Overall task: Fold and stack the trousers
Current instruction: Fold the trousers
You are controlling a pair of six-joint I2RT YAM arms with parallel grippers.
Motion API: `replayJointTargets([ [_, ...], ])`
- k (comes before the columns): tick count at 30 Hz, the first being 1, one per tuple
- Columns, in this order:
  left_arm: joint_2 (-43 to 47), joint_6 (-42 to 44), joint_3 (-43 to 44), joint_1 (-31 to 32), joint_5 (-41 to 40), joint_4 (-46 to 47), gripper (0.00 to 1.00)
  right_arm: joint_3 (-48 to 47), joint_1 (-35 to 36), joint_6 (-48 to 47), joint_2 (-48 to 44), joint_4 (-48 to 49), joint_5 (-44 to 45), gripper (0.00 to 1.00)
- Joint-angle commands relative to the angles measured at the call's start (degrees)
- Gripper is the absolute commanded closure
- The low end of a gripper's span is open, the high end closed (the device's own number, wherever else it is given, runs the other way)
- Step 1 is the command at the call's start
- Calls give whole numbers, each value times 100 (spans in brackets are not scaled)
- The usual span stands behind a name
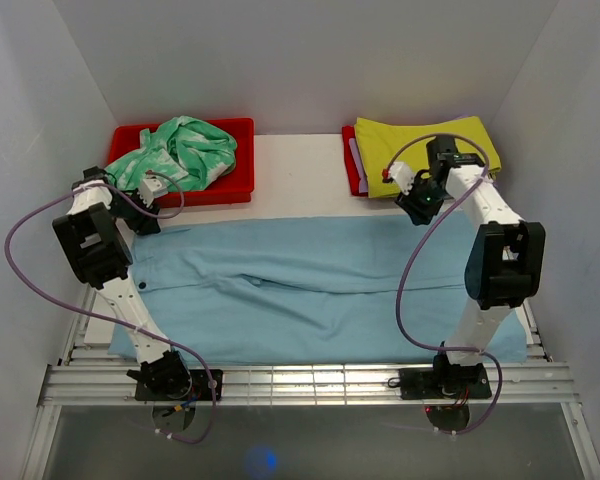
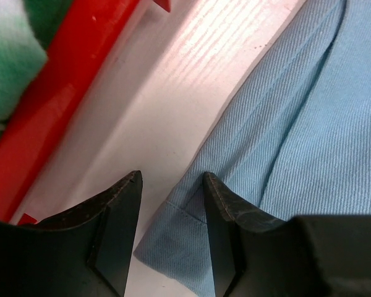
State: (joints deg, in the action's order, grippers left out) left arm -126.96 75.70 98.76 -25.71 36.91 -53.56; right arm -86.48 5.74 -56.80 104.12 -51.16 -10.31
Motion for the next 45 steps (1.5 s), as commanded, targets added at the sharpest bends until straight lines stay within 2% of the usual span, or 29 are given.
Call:
replayJointTargets([
  [1,452,147,-190,-39,115,-172,45,-902,-580,-429,589,62,-32,53],
  [5,505,111,-252,-30,106,-164,45,-1651,-1232,-771,1154,36,-130,55],
  [9,575,103,-313,-39,80,-137,45,-1697,-1680,-948,1409,149,-139,57],
  [14,611,68,-349,-39,106,-119,45,-1759,-2111,191,1778,911,81,57],
  [18,619,41,-375,-39,115,-102,45,-1758,-2349,696,1998,1379,204,55],
  [24,663,120,-480,-39,45,-128,45,-2127,-2551,617,2358,1609,55,52],
  [27,655,85,-419,-48,36,-128,45,-2356,-2595,870,2578,1600,82,50],
  [38,654,-47,-366,-39,-8,-181,44,-2031,-2683,1556,3026,1627,-498,50],
  [45,716,-239,-314,-65,18,-172,44,-2295,-2701,1654,3353,1161,-604,59],
])
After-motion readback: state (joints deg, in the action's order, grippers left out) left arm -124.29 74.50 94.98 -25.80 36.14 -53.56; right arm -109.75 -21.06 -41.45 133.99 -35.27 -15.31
